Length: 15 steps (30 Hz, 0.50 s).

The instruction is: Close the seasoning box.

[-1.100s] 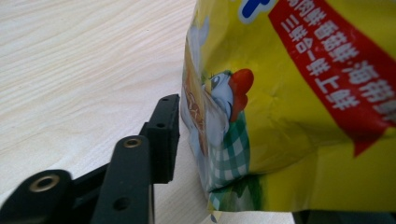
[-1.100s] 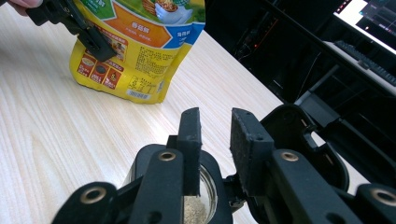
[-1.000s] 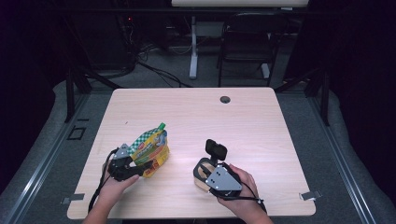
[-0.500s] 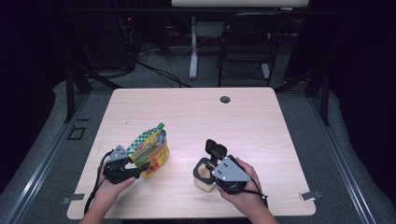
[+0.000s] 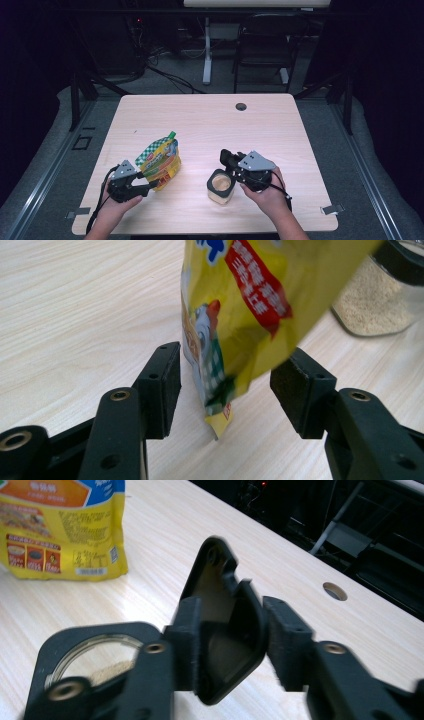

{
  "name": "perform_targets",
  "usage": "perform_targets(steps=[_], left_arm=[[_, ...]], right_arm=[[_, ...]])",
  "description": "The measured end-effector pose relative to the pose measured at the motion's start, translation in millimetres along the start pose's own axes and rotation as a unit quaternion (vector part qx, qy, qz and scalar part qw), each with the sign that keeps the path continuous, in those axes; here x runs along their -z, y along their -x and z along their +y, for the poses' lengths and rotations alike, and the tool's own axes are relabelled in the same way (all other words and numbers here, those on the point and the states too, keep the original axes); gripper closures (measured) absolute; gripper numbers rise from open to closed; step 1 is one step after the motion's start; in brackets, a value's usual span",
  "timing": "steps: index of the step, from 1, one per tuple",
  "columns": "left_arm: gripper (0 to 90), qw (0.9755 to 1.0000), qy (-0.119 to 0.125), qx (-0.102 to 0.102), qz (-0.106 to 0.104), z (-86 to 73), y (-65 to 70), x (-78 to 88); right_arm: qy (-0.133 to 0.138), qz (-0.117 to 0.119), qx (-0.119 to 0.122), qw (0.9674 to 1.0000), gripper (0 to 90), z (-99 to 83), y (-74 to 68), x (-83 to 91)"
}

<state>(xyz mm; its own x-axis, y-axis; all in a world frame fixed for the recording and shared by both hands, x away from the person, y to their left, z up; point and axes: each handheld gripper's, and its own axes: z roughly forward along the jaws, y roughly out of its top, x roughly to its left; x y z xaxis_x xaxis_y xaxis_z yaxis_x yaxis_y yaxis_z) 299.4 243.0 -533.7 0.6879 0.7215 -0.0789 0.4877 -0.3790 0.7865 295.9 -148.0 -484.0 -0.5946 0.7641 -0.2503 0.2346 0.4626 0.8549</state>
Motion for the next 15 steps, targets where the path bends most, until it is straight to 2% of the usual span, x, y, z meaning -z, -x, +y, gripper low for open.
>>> perform_targets(steps=[2, 5, 10, 15], left_arm=[[46.3, 1.0000, -0.004, 0.000, 0.000, -1.9, -0.3, 1.5], [46.3, 1.0000, -0.005, 0.000, -0.001, -4.7, -0.3, 3.1], [46.3, 1.0000, -0.005, 0.001, 0.001, -7.7, 0.2, 7.0], [46.3, 1.0000, -0.003, -0.002, -0.001, -8.3, 2.4, 10.1]], right_arm=[[0.006, -0.001, 0.007, 1.0000, 71.7, -1.7, -2.6, 2.9], [0.016, 0.007, 0.005, 0.9998, 72.7, -1.9, -7.6, 8.0], [0.023, 0.025, 0.026, 0.9991, 70.4, -4.2, -26.8, 17.4], [0.011, 0.049, 0.044, 0.9978, 60.2, -8.0, -43.3, 22.3]])
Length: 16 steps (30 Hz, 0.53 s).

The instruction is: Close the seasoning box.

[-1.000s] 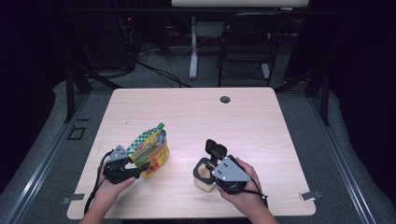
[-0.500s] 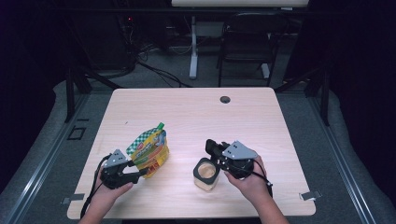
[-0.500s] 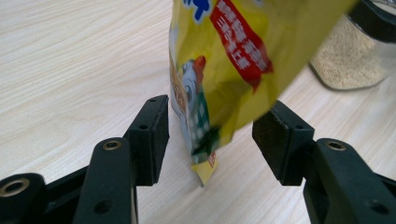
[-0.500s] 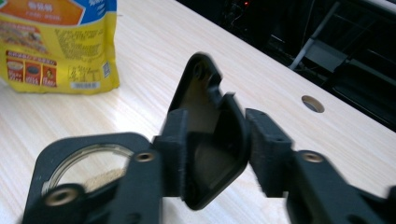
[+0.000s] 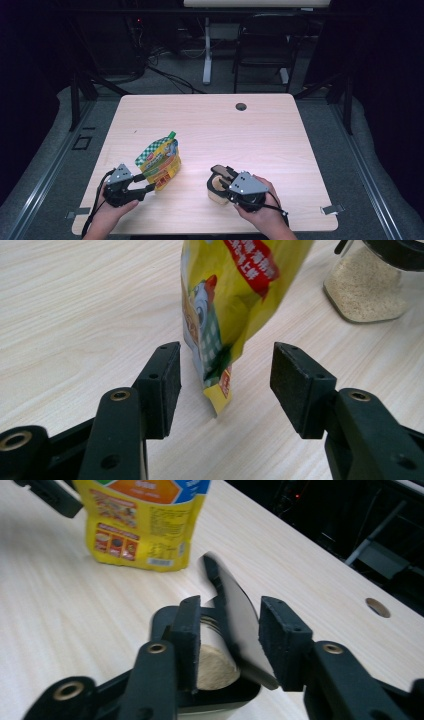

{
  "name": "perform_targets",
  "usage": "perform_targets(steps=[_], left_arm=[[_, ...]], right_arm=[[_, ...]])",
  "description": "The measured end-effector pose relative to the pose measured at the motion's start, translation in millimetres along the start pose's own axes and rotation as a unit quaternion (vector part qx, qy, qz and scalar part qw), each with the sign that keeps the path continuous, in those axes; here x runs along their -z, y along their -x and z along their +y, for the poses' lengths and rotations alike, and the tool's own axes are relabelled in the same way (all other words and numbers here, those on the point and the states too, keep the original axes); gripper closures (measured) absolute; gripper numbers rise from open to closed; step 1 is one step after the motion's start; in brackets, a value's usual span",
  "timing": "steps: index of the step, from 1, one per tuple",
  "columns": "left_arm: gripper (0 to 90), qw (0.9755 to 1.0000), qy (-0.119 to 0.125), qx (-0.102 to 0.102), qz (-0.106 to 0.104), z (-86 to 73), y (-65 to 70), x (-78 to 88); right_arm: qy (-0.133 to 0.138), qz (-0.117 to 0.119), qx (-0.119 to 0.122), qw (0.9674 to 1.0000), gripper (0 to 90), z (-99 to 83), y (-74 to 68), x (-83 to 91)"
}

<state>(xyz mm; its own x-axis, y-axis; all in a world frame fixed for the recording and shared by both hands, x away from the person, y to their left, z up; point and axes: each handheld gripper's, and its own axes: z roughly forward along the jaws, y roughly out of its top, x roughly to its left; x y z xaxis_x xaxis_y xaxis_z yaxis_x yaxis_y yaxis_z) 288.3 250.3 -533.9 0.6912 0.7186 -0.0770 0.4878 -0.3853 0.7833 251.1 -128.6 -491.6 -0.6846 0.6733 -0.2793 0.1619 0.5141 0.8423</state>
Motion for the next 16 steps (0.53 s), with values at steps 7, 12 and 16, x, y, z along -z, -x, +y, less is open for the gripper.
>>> perform_targets(steps=[7, 12, 16], left_arm=[[46.0, 1.0000, 0.003, -0.001, 0.003, -4.6, 0.2, 4.3], [45.9, 0.9998, 0.013, 0.004, 0.010, -7.5, -3.1, 8.9], [45.8, 0.9997, 0.021, 0.009, 0.012, -9.7, -7.2, 14.8]], right_arm=[[0.003, 0.042, -0.025, 0.9988, 48.6, -4.5, -10.8, 5.3], [0.003, 0.026, -0.034, 0.9991, 47.8, -12.1, -6.6, 9.4], [0.003, 0.009, -0.062, 0.9980, 47.5, -22.7, 4.7, 10.7]])
